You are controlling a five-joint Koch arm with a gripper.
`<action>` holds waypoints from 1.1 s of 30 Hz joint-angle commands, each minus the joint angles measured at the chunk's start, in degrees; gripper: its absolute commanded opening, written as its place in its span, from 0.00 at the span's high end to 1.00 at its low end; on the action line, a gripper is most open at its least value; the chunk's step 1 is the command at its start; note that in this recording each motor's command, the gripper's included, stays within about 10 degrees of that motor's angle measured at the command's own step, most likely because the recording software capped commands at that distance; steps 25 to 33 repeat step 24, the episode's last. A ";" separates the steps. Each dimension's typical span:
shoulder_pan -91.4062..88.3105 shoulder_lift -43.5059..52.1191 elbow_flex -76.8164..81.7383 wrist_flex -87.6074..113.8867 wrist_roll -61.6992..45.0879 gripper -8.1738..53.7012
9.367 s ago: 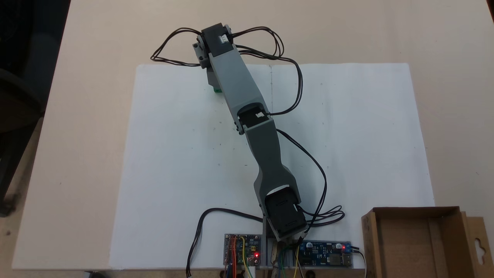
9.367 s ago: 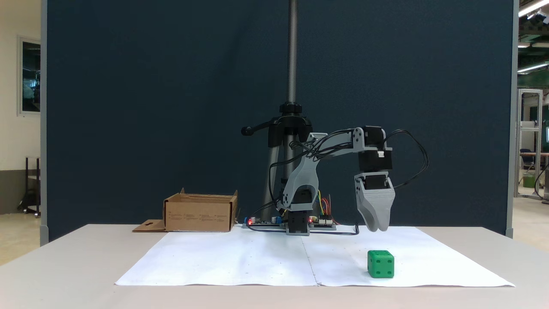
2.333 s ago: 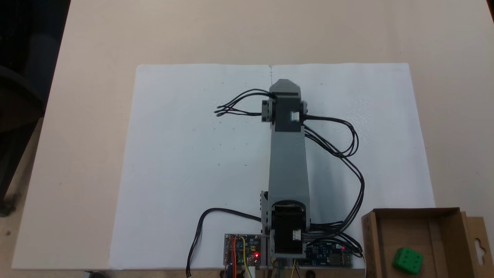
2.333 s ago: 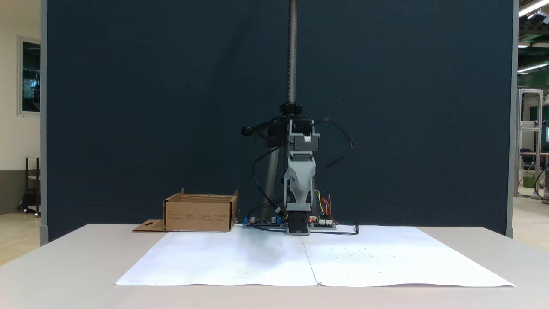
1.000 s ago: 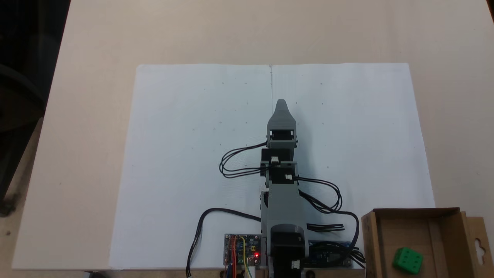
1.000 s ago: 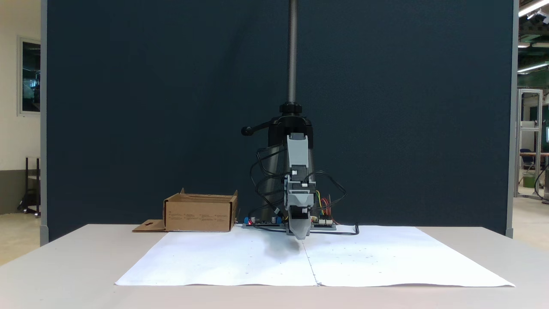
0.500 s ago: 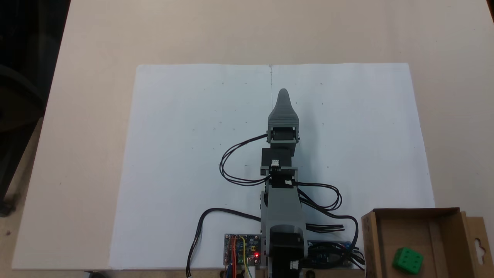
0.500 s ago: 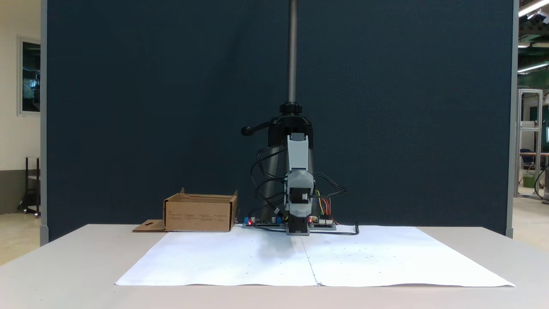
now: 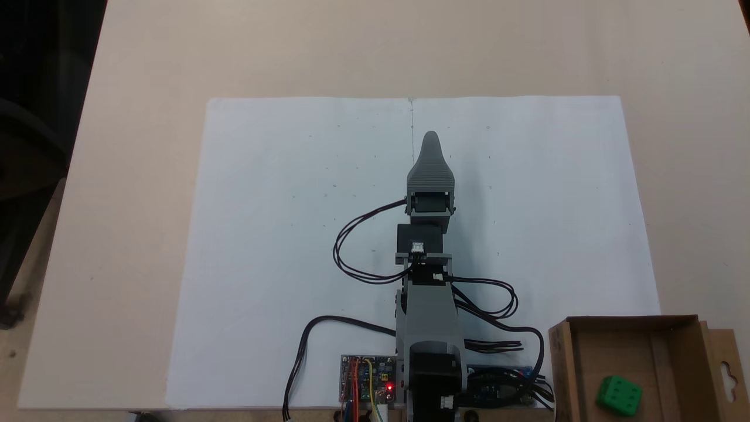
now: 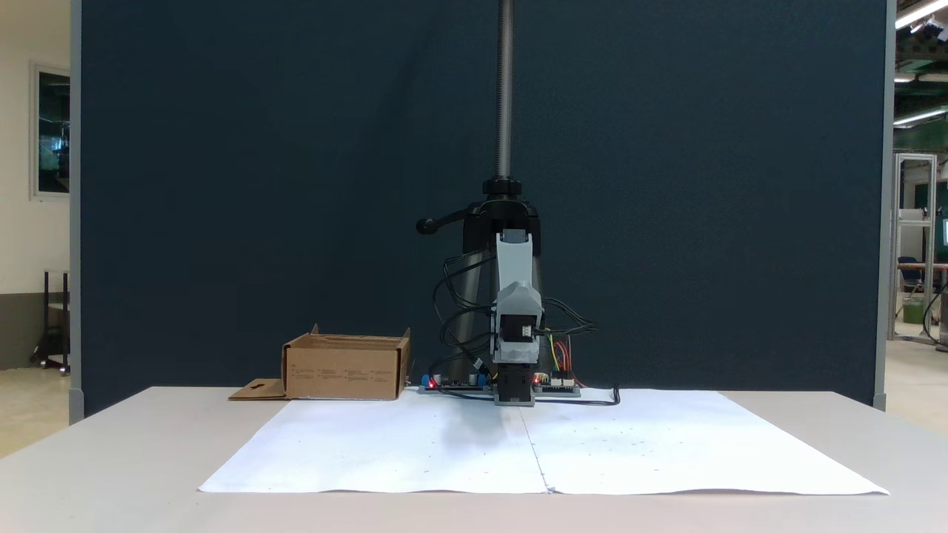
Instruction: Grasp a green dice and put it in the bin.
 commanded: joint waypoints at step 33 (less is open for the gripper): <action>1.23 5.89 3.69 -9.05 -4.31 0.11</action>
